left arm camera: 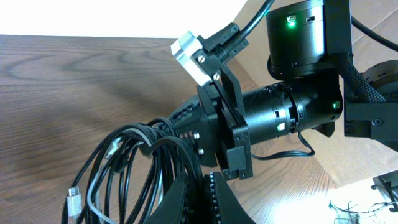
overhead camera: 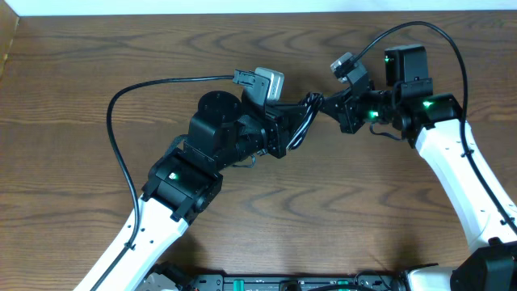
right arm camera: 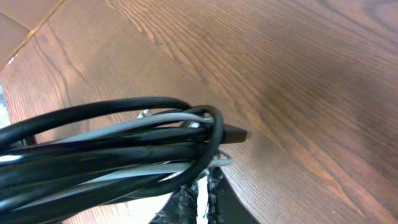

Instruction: Untangle cables

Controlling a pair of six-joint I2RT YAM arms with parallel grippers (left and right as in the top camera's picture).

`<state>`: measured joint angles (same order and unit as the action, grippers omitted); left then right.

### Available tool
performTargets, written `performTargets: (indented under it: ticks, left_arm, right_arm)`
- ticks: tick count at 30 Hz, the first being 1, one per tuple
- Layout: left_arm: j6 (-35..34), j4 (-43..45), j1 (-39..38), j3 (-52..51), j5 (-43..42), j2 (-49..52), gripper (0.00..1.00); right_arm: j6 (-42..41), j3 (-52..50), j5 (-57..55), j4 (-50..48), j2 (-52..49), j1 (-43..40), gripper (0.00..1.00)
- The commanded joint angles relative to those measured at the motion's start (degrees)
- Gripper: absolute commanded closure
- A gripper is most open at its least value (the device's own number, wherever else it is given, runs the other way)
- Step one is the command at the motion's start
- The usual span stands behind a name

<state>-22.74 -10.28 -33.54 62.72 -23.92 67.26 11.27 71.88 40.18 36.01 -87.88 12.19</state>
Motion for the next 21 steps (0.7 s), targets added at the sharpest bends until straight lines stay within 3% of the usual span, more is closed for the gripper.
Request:
performTargets:
  ticks: [1, 7, 14, 15, 16, 17, 19, 20, 21]
  left_arm:
    - [-0.5, 0.5, 0.1, 1.0, -1.0, -1.2, 0.92]
    - [-0.5, 0.5, 0.1, 1.0, -1.0, -1.2, 0.92]
    - [-3.0, 3.1, 0.1, 1.0, -5.6, -1.2, 0.92]
    - [-3.6, 3.7, 0.1, 1.0, -5.7, -1.2, 0.92]
    - [-4.2, 4.2, 0.1, 1.0, -5.7, -1.3, 0.92]
    - [-5.0, 4.7, 0.1, 1.0, -5.7, -1.4, 0.92]
    - [-5.9, 5.2, 0.1, 1.0, -5.9, -1.6, 0.92]
    - [-5.9, 5.7, 0.1, 1.0, -6.8, -1.8, 0.92]
    - [-6.0, 5.8, 0.1, 1.0, -7.0, -1.9, 0.92]
  right_arm:
    - [0.6, -0.1, 0.9, 0.2, 0.0, 1.1, 0.58]
    - [2.6, -0.1, 0.9, 1.3, 0.0, 1.4, 0.19]
    - [3.1, -0.1, 0.9, -0.5, 0.0, 2.4, 0.24]
    - [3.1, -0.1, 0.9, -0.7, 0.0, 2.5, 0.27]
    - [3.2, -0.1, 0.9, -1.0, 0.0, 2.9, 0.40]
    - [3.2, -0.1, 0.9, -1.1, 0.0, 3.1, 0.45]
    - [3.2, -0.1, 0.9, -1.6, 0.0, 3.5, 0.41]
    - [3.2, -0.1, 0.9, -1.9, 0.0, 3.7, 0.28]
    - [3.2, -0.1, 0.9, -2.1, 0.0, 3.8, 0.25]
